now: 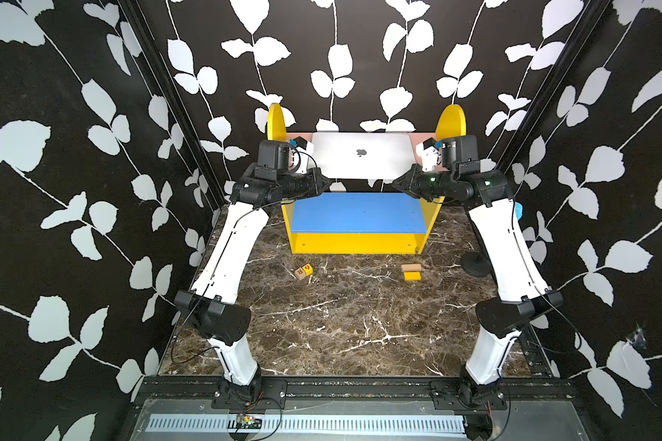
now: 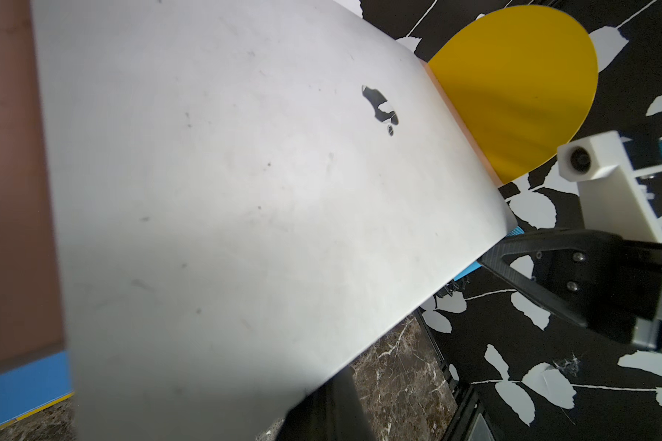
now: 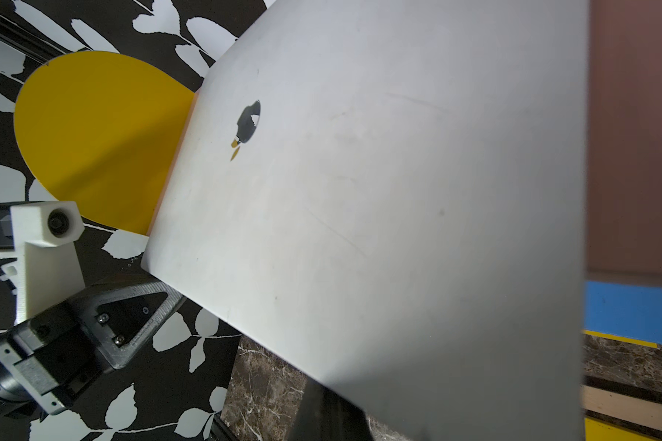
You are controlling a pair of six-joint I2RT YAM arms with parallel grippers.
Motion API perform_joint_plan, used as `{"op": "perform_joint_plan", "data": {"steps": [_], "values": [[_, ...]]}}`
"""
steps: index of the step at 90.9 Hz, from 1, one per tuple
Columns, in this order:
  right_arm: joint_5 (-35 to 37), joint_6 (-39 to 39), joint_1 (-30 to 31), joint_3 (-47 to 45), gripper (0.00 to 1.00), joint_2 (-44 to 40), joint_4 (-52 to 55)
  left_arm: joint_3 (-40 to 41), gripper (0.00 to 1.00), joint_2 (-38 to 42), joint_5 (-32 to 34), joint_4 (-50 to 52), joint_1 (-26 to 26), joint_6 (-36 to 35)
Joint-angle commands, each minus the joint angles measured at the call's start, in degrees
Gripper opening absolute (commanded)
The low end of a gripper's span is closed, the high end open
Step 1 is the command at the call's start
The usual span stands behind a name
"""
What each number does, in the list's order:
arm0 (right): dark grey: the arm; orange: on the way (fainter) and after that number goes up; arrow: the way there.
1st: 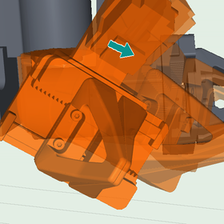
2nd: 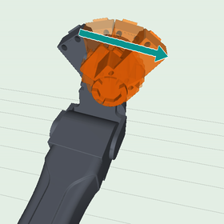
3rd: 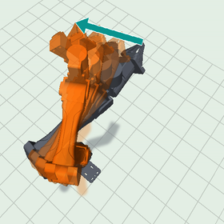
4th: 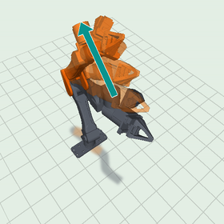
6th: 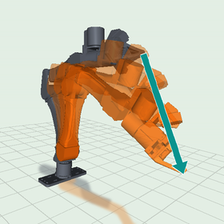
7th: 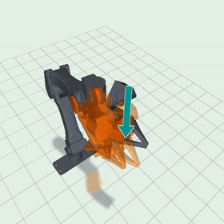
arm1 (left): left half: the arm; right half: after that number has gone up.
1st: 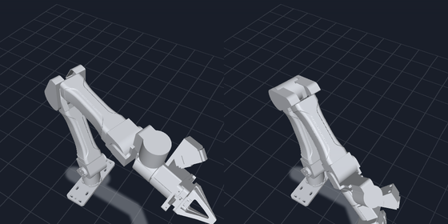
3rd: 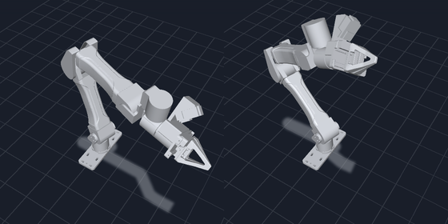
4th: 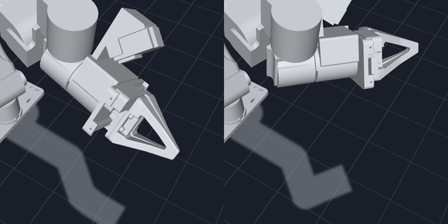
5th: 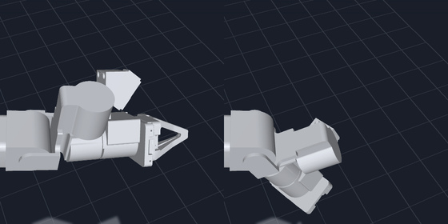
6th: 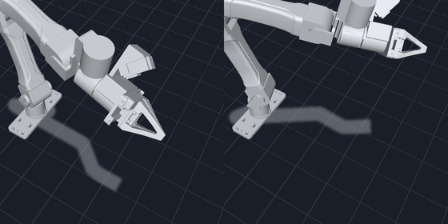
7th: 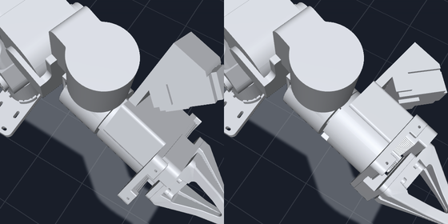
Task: Close the laptop lid and set it aside
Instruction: Place the laptop on the shelf.
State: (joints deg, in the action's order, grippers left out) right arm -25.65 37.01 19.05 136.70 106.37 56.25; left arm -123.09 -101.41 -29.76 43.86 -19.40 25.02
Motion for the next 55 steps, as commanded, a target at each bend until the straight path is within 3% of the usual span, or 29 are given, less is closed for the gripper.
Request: {"op": "perform_joint_plan", "data": {"steps": [1, 55], "values": [[1.5, -0.5, 0.1, 3.0, 0.0, 1.3, -1.2, -3.0, 0.0, -0.9, -1.4, 0.0, 0.5, -0.3], [6.6, -0.5, -0.2, 12.3, 0.0, 6.7, -0.2, -8.0, 0.0, -5.4, -3.8, -0.5, 0.8, 0.7]]}}
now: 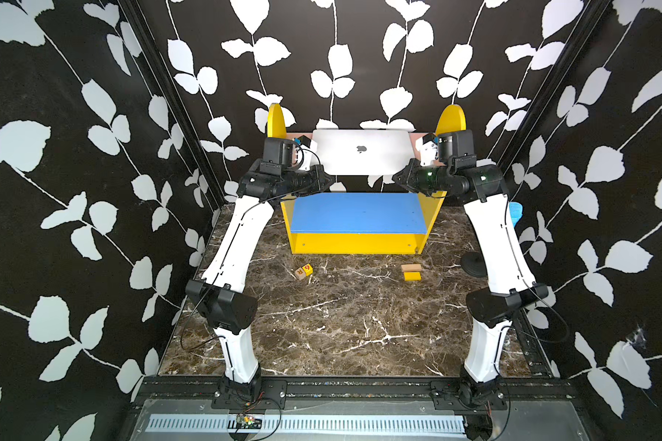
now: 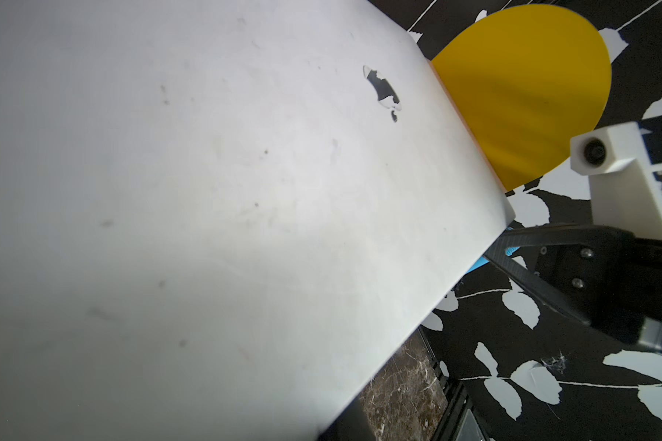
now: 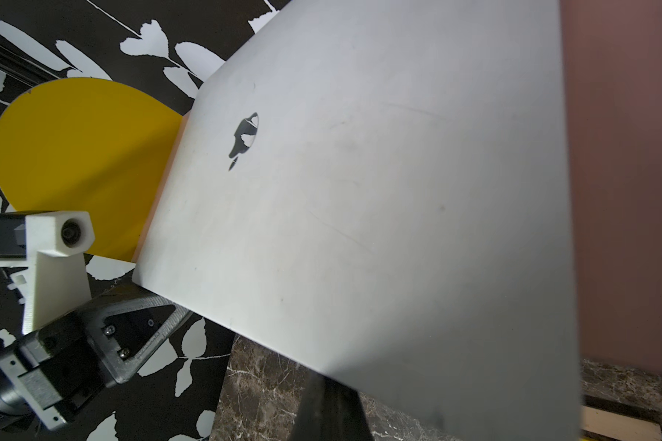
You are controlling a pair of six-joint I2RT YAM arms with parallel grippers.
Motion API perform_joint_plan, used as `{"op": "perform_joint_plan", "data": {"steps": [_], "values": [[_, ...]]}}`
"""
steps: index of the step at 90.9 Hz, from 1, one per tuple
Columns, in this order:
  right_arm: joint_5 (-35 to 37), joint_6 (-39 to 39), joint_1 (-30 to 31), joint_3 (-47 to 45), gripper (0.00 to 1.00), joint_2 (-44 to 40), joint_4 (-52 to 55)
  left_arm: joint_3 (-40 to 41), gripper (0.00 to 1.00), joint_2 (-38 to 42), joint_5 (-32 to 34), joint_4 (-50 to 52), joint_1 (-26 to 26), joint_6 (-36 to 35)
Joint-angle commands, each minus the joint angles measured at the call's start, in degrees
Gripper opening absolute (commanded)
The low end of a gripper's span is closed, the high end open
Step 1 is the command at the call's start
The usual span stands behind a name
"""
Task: Close the laptop lid and set it aside
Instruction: Place the laptop on the shelf.
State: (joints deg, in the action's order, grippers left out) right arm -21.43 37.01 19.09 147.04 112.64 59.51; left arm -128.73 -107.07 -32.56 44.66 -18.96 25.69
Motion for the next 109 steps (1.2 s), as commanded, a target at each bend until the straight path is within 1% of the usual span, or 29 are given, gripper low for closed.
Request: {"op": "perform_joint_plan", "data": {"steps": [1, 22, 70, 107, 109], "values": [[2.4, -0.5, -0.3, 1.9, 0.0, 0.5, -3.5, -2.5, 0.0, 0.2, -1.0, -1.3, 0.3, 0.1], [2.9, 0.2, -1.3, 1.8, 0.0, 0.8, -4.0, -3.7, 0.0, -0.6, -1.2, -1.4, 0.4, 0.5], [2.3, 1.6, -3.3, 2.0, 0.0, 1.6, -5.5, -9.2, 0.01, -4.2, -1.5, -0.4, 0.8, 1.4], [2.0, 2.4, -4.4, 2.2, 0.0, 1.9, -6.5, -9.9, 0.01, -4.8, -1.5, -0.6, 0.7, 2.5], [2.0, 2.5, -4.4, 2.2, 0.0, 1.8, -6.6, -10.0, 0.01, -4.8, -2.8, -0.6, 0.8, 2.7]]}}
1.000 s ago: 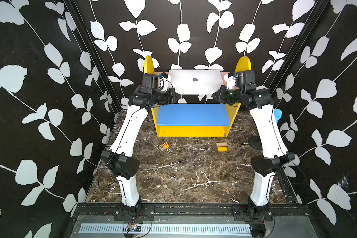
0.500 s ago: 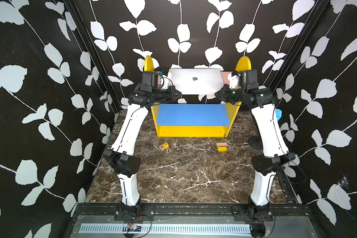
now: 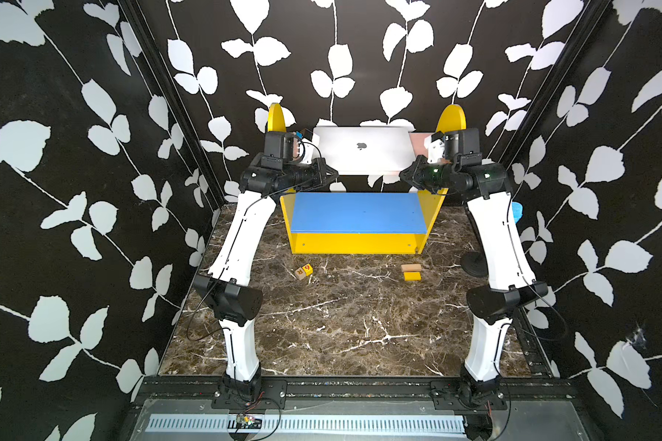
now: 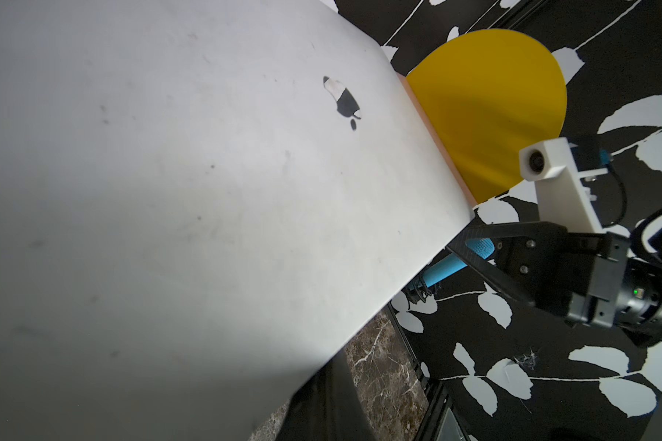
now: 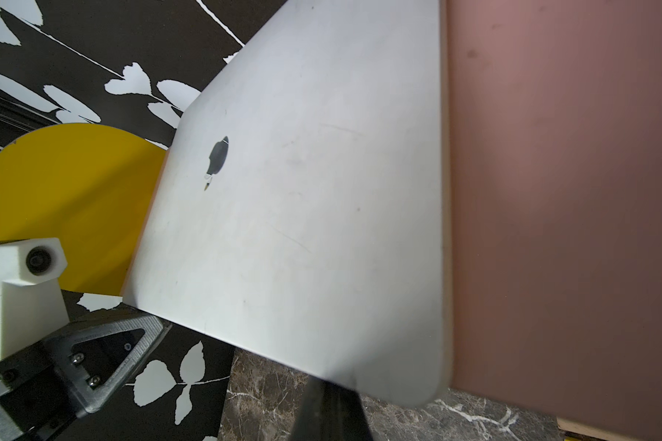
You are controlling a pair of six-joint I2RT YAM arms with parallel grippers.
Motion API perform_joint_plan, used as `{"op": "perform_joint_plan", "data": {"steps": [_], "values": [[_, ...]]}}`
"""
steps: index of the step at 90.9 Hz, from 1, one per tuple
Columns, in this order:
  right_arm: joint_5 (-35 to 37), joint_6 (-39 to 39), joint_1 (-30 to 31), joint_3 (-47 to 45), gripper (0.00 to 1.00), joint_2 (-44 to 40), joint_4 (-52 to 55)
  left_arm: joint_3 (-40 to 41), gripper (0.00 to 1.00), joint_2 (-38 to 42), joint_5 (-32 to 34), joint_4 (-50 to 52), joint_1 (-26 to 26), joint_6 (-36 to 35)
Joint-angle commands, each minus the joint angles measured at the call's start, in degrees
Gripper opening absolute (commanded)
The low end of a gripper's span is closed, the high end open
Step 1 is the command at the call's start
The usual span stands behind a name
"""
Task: Close the laptop lid and set it aside
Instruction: Place the laptop on the shelf.
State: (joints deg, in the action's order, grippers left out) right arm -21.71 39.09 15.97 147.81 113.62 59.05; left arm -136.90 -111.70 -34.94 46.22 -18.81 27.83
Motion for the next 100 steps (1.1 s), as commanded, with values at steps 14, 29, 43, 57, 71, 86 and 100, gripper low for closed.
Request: {"op": "perform_joint_plan", "data": {"steps": [14, 29, 43, 57, 71, 86, 100], "values": [[2.1, 0.6, -1.4, 1.3, 0.0, 0.1, -6.2, -2.0, 0.02, 0.4, -1.4, -2.0, 0.6, 0.9], [1.7, 0.8, -1.3, 0.6, 0.0, -1.3, -6.1, -1.1, 0.04, 1.7, -1.5, -1.7, 0.6, 1.2], [1.1, 1.0, -1.3, -0.5, 0.0, -3.0, -5.6, 0.7, 0.07, 3.8, -1.6, -2.2, 0.6, 1.4], [1.1, 0.7, -1.4, -3.3, 0.0, -5.8, -5.7, 2.6, 0.09, 6.0, -1.6, -2.6, 0.6, 2.1], [1.2, 0.5, -1.3, -6.4, 0.02, -8.9, -6.0, 3.7, 0.12, 8.0, -1.8, -2.8, 0.6, 2.6], [0.7, 0.1, -1.4, -10.9, 0.13, -12.8, -6.6, 6.3, 0.18, 11.0, -1.5, -3.0, 0.6, 2.9], [0.3, -0.6, -1.4, -16.0, 0.26, -17.0, -7.9, 10.4, 0.27, 14.6, -1.3, -3.8, 0.6, 2.6]]}}
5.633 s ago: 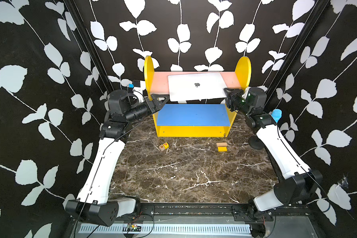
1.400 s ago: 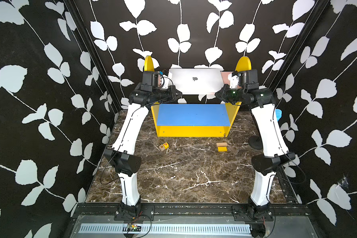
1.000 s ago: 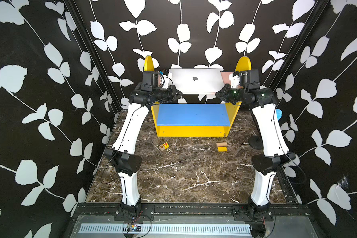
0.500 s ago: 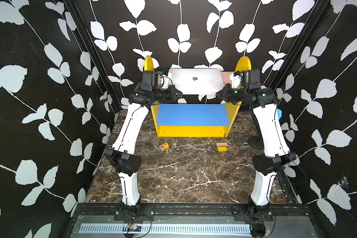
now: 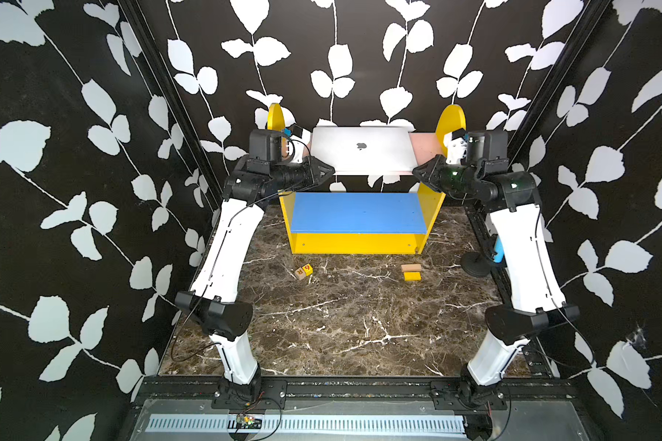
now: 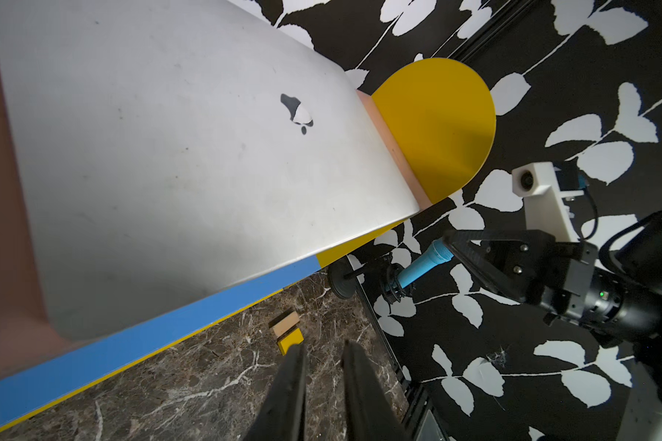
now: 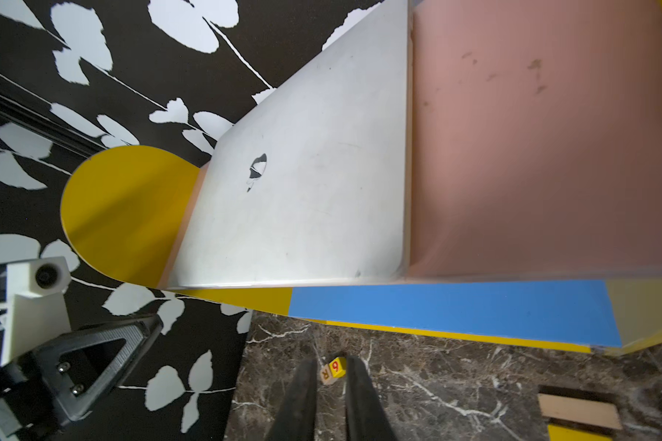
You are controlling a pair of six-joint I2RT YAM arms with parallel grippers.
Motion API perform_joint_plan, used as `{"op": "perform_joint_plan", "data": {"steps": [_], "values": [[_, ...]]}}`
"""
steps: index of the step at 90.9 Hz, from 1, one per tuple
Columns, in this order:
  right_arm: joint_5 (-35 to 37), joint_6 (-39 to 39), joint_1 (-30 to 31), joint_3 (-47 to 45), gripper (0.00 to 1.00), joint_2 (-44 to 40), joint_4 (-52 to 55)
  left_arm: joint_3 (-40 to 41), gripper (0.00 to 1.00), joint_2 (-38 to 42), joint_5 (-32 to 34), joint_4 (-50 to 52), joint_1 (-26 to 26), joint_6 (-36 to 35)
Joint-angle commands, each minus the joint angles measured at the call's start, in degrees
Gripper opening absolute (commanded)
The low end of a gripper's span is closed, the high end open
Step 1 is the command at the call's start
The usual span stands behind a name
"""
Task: Close the laptop lid and set it aside
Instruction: Place the laptop on the shelf, then reset both arms
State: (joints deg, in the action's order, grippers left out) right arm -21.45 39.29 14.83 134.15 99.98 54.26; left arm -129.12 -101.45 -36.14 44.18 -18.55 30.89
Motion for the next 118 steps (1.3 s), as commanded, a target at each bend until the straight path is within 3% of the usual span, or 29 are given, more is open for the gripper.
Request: {"op": "perform_joint_plan", "data": {"steps": [1, 37, 48, 51, 53, 56, 58, 61, 86, 103, 118], "values": [[0.1, -0.9, -0.2, -2.7, 0.27, -3.7, -3.2, 2.9, 0.28, 4.7, -0.1, -1.8, 0.3, -0.5], [-0.2, -3.4, -0.2, -19.9, 0.62, -16.5, -11.8, 19.7, 0.6, 17.5, 1.2, -7.9, 0.6, -2.4], [-1.0, -4.4, -0.3, -28.6, 0.8, -21.4, -17.5, 26.4, 0.7, 22.5, 5.4, -10.9, 0.9, -3.8], [-0.9, -4.7, -0.4, -31.1, 0.95, -22.8, -19.0, 28.6, 0.73, 24.1, 6.7, -12.0, 1.0, -4.1], [-0.8, -4.9, -0.4, -32.5, 0.99, -23.7, -20.0, 29.9, 0.76, 25.1, 7.6, -12.7, 1.0, -4.4], [-0.6, -5.1, -0.5, -35.0, 1.0, -25.0, -21.5, 32.0, 0.8, 26.7, 9.1, -13.7, 1.1, -4.8], [-0.5, -5.2, -0.5, -36.4, 1.0, -25.9, -22.5, 33.3, 0.94, 27.8, 10.1, -14.5, 1.1, -5.0], [0.0, -5.5, -0.5, -38.8, 1.0, -27.2, -23.8, 35.4, 0.98, 29.4, 11.3, -15.7, 1.1, -5.4], [7.2, -11.4, -0.6, -62.1, 1.0, -39.5, -38.1, 52.5, 0.98, 41.9, 23.7, -24.0, 1.1, -8.5], [12.1, -21.0, -0.5, -84.3, 1.0, -50.0, -54.0, 67.8, 0.99, 51.9, 34.6, -34.0, 1.1, -9.9], [19.5, -27.8, -0.5, -98.3, 1.0, -56.0, -60.4, 77.4, 0.99, 56.1, 42.5, -36.2, 1.1, -12.4]]}}
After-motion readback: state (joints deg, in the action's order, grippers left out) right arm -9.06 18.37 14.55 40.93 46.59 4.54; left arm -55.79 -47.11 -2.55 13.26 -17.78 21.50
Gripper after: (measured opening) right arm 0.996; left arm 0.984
